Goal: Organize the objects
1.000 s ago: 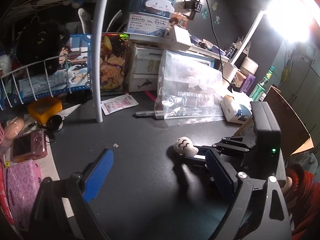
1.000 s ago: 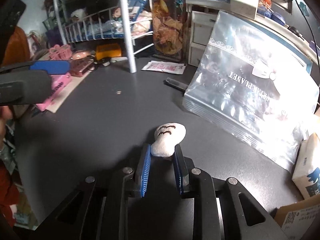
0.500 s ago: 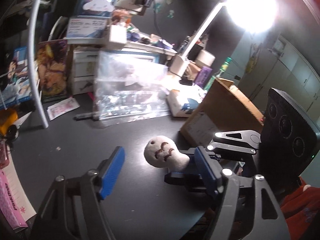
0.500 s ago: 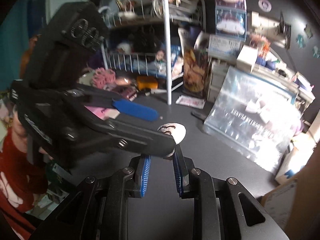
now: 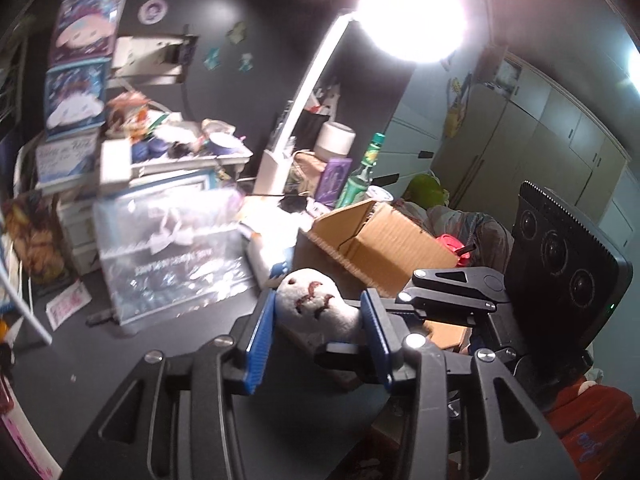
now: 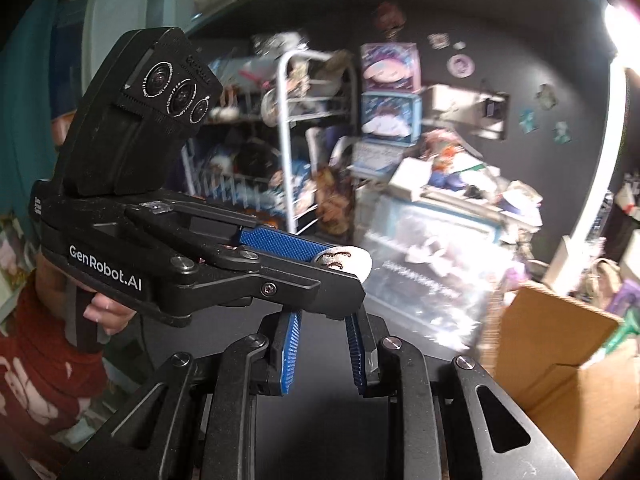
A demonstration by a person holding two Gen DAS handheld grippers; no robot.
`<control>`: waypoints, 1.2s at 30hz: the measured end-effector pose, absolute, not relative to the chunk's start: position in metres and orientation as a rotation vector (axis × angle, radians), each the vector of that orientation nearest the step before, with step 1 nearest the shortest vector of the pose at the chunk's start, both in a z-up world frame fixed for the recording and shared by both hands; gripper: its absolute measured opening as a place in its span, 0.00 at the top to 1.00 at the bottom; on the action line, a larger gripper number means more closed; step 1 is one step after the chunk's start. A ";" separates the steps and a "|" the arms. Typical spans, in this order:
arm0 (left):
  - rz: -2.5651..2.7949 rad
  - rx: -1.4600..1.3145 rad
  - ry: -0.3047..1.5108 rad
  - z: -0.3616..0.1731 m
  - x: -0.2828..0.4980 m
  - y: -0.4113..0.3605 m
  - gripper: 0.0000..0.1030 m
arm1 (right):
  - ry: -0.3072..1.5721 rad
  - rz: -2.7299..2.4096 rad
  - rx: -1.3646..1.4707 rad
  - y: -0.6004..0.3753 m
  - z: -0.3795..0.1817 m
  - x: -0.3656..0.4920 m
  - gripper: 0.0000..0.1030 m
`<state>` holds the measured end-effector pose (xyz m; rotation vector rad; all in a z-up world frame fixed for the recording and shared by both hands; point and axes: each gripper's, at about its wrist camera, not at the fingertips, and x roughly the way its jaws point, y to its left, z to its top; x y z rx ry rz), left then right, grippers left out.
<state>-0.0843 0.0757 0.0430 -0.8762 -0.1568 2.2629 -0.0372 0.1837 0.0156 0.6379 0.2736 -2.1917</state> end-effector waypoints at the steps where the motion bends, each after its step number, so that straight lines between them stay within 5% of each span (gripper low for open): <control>1: 2.256 -0.874 -0.148 0.047 -0.087 0.082 0.61 | 0.267 -2.205 0.637 0.191 0.019 -0.038 0.83; 17: 2.122 -0.990 -0.016 0.045 -0.147 0.196 0.61 | 0.188 -2.321 0.887 0.291 0.027 -0.089 0.82; 19: 2.123 -1.009 0.008 0.041 -0.149 0.202 0.49 | 0.209 -2.317 0.925 0.292 0.022 -0.093 0.79; 21: 2.138 -0.990 0.018 0.043 -0.148 0.202 0.24 | 0.229 -2.322 0.959 0.295 0.018 -0.098 0.63; 24: 2.155 -0.970 0.022 0.048 -0.145 0.200 0.20 | 0.214 -2.331 0.978 0.300 0.016 -0.104 0.45; 36: 2.399 -0.856 0.048 0.067 -0.113 0.166 0.02 | 0.227 -2.351 0.949 0.305 0.021 -0.104 0.39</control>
